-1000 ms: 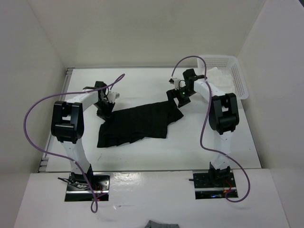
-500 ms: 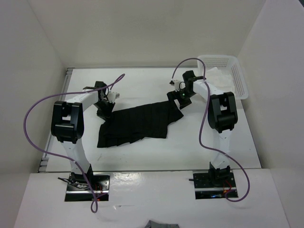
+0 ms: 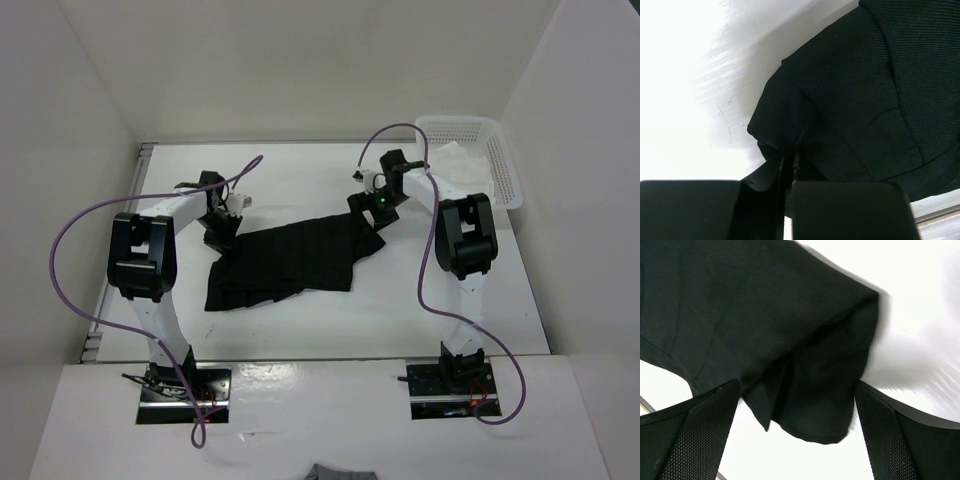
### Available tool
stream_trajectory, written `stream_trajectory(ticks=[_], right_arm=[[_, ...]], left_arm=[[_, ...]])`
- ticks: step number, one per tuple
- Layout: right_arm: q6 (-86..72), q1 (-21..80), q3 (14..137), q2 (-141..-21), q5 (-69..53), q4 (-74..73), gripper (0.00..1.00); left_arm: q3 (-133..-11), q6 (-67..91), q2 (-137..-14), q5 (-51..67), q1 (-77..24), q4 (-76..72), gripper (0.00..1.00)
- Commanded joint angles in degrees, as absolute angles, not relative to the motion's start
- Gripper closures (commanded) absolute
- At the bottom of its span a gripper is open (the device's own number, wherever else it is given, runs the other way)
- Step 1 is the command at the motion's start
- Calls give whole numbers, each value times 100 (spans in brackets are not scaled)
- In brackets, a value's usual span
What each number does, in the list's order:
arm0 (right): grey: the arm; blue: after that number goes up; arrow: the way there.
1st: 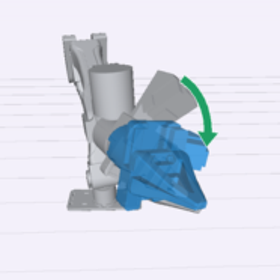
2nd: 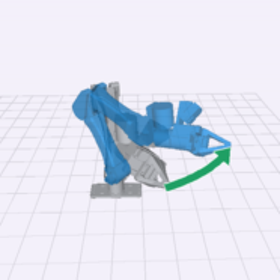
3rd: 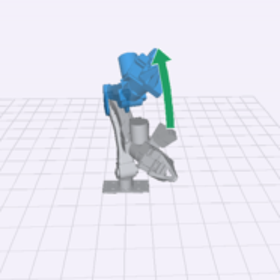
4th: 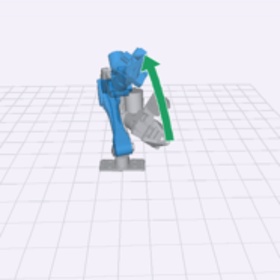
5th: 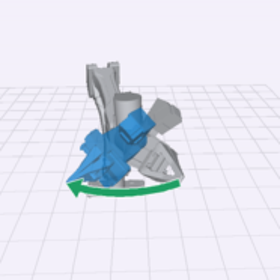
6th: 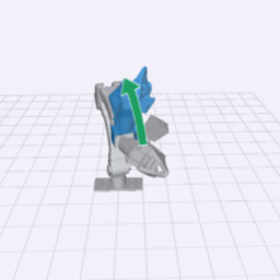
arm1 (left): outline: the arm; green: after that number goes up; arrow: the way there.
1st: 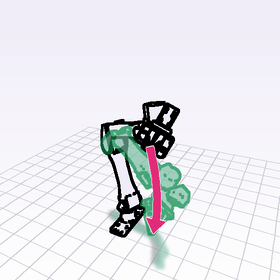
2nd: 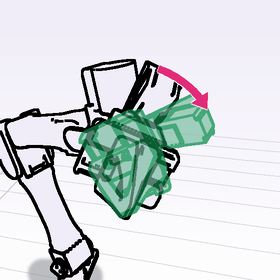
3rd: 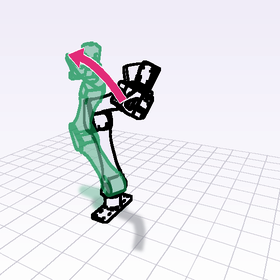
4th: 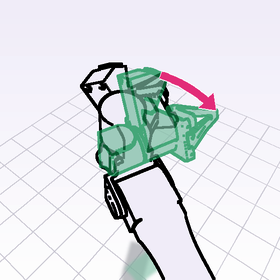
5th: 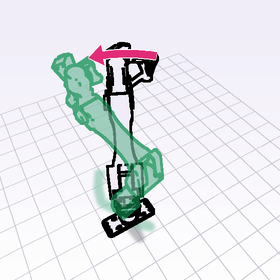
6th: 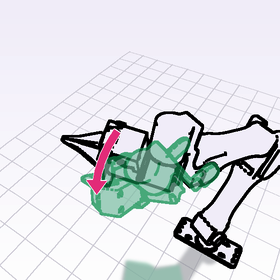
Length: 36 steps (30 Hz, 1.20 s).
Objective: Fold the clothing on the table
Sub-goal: Fold the skirt
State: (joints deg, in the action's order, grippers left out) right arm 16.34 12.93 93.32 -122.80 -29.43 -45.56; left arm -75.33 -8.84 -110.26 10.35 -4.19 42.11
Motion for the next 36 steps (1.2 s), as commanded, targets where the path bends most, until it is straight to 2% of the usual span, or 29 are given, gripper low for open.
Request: stream_trajectory(ticks=[1,6,9,12,13,16,17,19,20,29,36], right_arm=[[1626,1468,9404,-12498,-3102,-4544,1],[1626,1590,9404,-12498,-3103,-4597,1],[1626,1591,9457,-12551,-3050,-4597,9],[1626,1591,9457,-12603,-2963,-4597,31],[1626,1591,9457,-12604,-2901,-4597,46],[1565,1591,9457,-12604,-2900,-4597,67],[1564,1591,9457,-12604,-2900,-4597,78],[1564,1591,9457,-12604,-2848,-4597,89],[1564,1643,9509,-12604,-2848,-4597,100],[1301,2056,9817,-11611,-2242,-4719,100],[1249,2855,10133,-11030,-1890,-4877,100]], left_arm=[[-7479,-958,-10846,1178,-396,4368,100],[-7479,-958,-10846,1178,-396,4368,100],[-7479,-958,-10846,1178,-396,4368,100],[-7479,-958,-10846,1178,-396,4368,100],[-7479,-958,-10846,1178,-396,4368,100],[-7479,-958,-10846,1230,-396,4368,100],[-7479,-958,-10846,1230,-396,4368,100],[-7427,-958,-10846,1230,-396,4368,100],[-7427,-958,-10846,1230,-396,4368,100],[-7427,-958,-10846,1291,-396,4368,100],[-7427,-958,-10898,1397,-396,4368,100]])
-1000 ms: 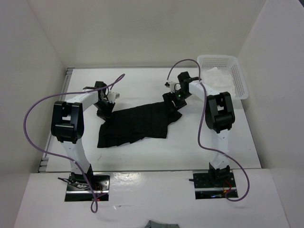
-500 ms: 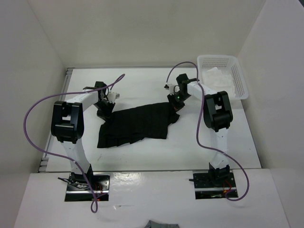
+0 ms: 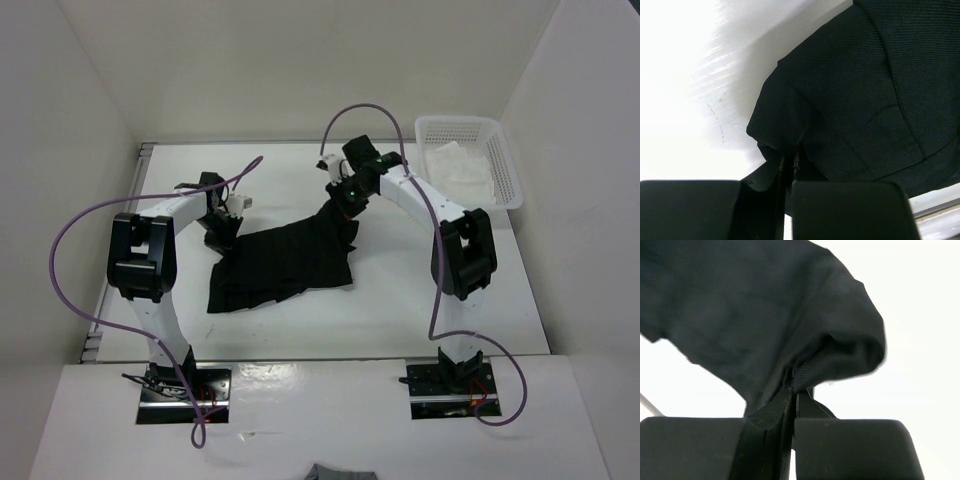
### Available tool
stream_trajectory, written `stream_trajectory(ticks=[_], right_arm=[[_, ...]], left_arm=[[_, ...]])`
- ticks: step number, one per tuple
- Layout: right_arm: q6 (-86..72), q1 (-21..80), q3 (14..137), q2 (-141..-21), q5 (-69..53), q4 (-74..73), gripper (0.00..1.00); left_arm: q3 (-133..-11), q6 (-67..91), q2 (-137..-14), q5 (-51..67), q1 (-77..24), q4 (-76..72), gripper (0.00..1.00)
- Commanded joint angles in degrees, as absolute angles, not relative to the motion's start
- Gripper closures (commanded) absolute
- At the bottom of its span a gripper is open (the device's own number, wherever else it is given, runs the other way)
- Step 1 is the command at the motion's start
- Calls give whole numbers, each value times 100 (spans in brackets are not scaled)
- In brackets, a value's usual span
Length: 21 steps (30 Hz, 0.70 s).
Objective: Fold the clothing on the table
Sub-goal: Fold the skirt
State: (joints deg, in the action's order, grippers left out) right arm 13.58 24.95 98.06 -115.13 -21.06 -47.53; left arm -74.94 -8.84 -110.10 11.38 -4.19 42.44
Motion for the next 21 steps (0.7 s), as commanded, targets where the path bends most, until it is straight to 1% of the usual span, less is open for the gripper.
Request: stream_trajectory(ticks=[1,6,11,14,21], right_arm=[[1248,2926,10134,-10952,-1837,-4878,100],[1301,3190,10607,-11003,-1969,-5203,100],[1301,3681,10880,-11223,-2074,-5405,100],[1354,3954,11249,-11469,-2162,-5528,100],[1301,4534,12574,-12190,-2373,-5854,100]], left_arm=[[-7427,-958,-10898,1397,-396,4368,100],[-7374,-958,-10898,1397,-396,4368,100],[-7374,-905,-10951,1521,-396,4368,100],[-7427,-905,-11003,1625,-396,4421,100],[-7427,-905,-11004,1749,-396,4421,100]])
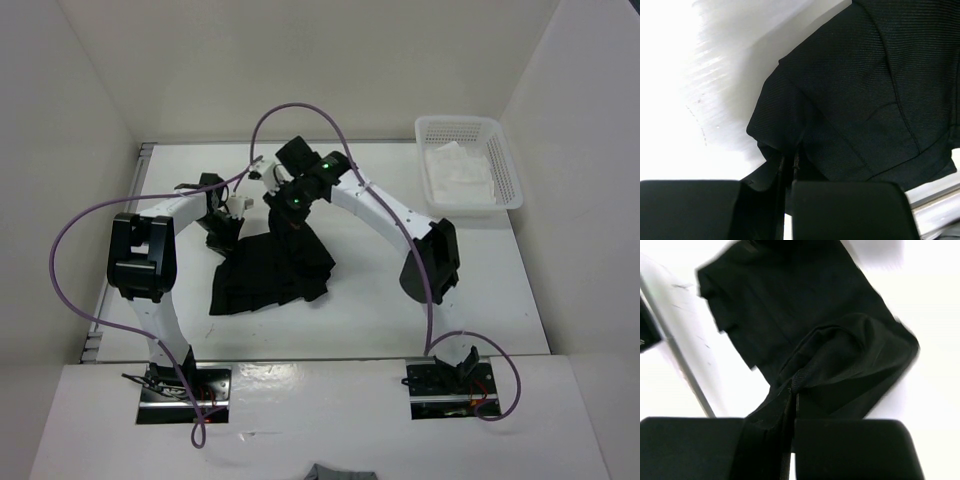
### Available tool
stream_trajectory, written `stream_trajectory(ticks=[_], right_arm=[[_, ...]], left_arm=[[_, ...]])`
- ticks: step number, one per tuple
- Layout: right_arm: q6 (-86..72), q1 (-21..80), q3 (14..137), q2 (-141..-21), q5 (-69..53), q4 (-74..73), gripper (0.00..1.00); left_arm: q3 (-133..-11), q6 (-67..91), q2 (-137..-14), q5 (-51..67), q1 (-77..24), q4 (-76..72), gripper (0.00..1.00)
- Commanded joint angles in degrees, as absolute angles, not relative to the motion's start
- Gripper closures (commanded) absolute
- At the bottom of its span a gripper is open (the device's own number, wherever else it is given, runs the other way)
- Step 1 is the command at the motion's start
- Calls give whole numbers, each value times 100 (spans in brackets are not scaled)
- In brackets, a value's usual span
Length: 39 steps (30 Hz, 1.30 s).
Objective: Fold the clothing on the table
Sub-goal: Fold the skirt
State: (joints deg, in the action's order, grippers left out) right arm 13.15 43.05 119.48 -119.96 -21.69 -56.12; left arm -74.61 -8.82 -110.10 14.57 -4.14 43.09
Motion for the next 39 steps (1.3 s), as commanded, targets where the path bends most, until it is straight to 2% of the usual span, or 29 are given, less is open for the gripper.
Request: stream_trajectory(ticks=[1,7,11,22,24,25,26,28,29,34,39], right_arm=[[1301,4613,12734,-12382,-2425,-5949,100],[1301,5141,14192,-13234,-2549,-6485,100],[1301,5414,16168,-14087,-2549,-7091,100],[1301,5862,17164,-14669,-2654,-6874,100],[1301,5862,17287,-14748,-2785,-6873,85],[1301,5862,17349,-14800,-2856,-6873,73],[1301,5862,17419,-14801,-2970,-6925,68],[1432,5924,17490,-14862,-3286,-6995,45],[1494,5924,17542,-14862,-3487,-7083,32],[1687,6029,17490,-14503,-3665,-7207,9],[1740,6029,17017,-13721,-3358,-7260,1]], left_arm=[[-7427,-905,-11004,1819,-396,4421,100],[-7427,-905,-11109,1969,-396,4474,98],[-7427,-958,-11162,2100,-396,4474,98],[-7427,-958,-11214,2347,-396,4474,98],[-7427,-958,-11215,2417,-396,4474,98],[-7427,-1010,-11215,2478,-396,4474,96],[-7427,-1011,-11215,2479,-396,4474,91],[-7427,-1011,-11163,2636,-343,4474,83],[-7427,-1080,-11162,2689,-343,4535,74],[-7488,-1195,-11040,3207,-80,4588,49],[-7541,-1327,-10697,3489,351,4798,27]])
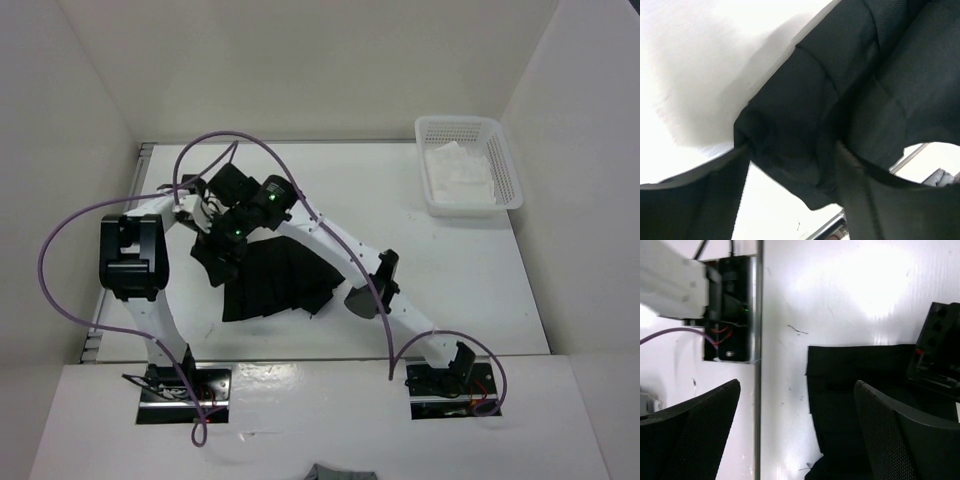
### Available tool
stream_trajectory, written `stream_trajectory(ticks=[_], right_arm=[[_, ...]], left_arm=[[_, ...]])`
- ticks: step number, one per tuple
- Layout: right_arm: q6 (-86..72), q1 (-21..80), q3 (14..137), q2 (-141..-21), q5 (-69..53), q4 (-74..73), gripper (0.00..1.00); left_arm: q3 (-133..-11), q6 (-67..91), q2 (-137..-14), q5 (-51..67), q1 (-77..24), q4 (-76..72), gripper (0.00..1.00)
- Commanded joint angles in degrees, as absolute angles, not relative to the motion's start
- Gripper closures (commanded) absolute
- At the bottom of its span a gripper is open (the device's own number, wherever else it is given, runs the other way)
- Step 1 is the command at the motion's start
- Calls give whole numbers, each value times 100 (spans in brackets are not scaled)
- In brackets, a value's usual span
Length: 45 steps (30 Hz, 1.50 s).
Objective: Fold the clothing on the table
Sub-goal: Fold the skirt
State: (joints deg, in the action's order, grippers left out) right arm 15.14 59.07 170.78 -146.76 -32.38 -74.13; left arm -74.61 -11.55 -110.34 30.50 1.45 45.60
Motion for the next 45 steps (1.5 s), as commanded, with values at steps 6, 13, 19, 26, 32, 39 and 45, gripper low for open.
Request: stream_trajectory(ticks=[6,13,19,26,32,39,45], right_arm=[[1793,5714,15857,-12193,-2550,-7058,1],[1337,4326,12859,-9832,-1007,-5715,1],[423,2244,9402,-7607,-694,-3754,1],[44,783,7622,-6278,-19,-3402,1],[44,-182,6515,-5222,-201,-3138,1],[316,-957,5889,-4290,-457,-3023,1],[378,-1238,5713,-3850,-360,-3076,1]], left_arm=[[-7594,-1441,-10056,3551,956,5053,5],[-7699,-1591,-9133,3551,1485,5440,2],[-7699,-794,-7666,2665,1538,4950,0],[-7111,122,-5917,1768,1731,4272,0],[-6373,176,-4563,1170,1802,3753,0],[-5828,53,-3999,1169,1907,3568,0],[-5643,-158,-3814,1362,1960,3735,0]])
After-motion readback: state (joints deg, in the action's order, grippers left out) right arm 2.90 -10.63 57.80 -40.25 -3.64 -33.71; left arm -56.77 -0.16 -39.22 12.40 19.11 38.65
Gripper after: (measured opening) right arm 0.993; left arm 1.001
